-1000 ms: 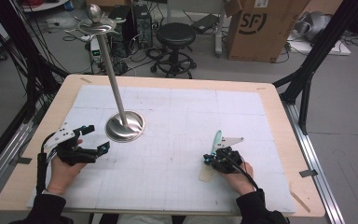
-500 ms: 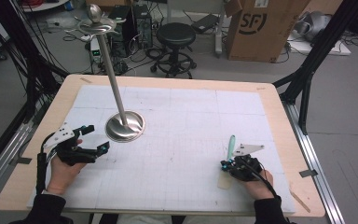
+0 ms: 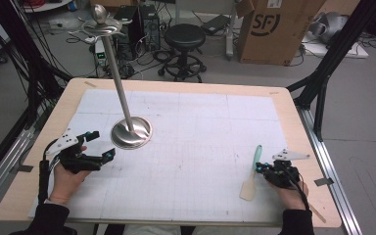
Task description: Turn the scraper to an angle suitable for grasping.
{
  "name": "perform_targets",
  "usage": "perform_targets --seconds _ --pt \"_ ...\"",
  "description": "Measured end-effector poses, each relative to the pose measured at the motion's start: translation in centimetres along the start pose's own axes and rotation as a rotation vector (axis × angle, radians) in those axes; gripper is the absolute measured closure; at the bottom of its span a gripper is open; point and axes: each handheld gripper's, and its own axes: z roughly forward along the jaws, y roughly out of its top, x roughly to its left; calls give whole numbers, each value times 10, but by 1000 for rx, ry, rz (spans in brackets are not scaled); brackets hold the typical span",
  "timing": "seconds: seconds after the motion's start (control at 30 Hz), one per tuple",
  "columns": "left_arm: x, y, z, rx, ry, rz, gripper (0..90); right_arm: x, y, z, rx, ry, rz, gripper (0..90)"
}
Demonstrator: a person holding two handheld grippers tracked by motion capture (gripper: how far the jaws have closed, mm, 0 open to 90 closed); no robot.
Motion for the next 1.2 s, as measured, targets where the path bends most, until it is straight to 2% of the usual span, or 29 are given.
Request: perform_targets --seconds 0.07,0.13,0.2,0.37,0.53,0.57,0.63,0.67,0.77,0.8,0.83,0.9,0.97,1.2 --pt "0 0 1 0 1 2 17 -9 -2 0 -5 -44 44 900" --pt "-1 0 0 1 1 4 17 -15 -2 5 9 -55 63 900" --pt "-1 0 0 -1 0 9 17 -20 -1 9 3 -46 99 900" --pt "-1 0 0 5 0 7 17 -26 5 16 2 -39 103 900" --pt "-2 0 1 11 0 12 17 -19 10 24 0 -17 52 900" --pt "-2 0 0 11 2 14 17 -17 12 26 5 -3 46 900" --pt "-2 0 0 11 4 13 17 -8 18 34 14 65 39 900" --pt "-2 0 0 11 5 14 17 -8 18 34 14 65 39 900" --pt "-2 0 0 16 4 15 17 3 25 41 34 106 -22 900" --pt "-2 0 0 18 4 17 17 11 29 46 51 138 -50 900" --pt "-2 -1 -1 16 6 17 17 11 29 46 51 138 -50 900" --pt "-2 -1 -1 14 8 13 17 19 33 49 62 155 -85 900" --pt "-1 -1 -3 12 9 12 17 26 36 52 74 196 -111 900" --pt "-1 -2 -4 13 11 15 17 48 42 59 107 290 -204 900"
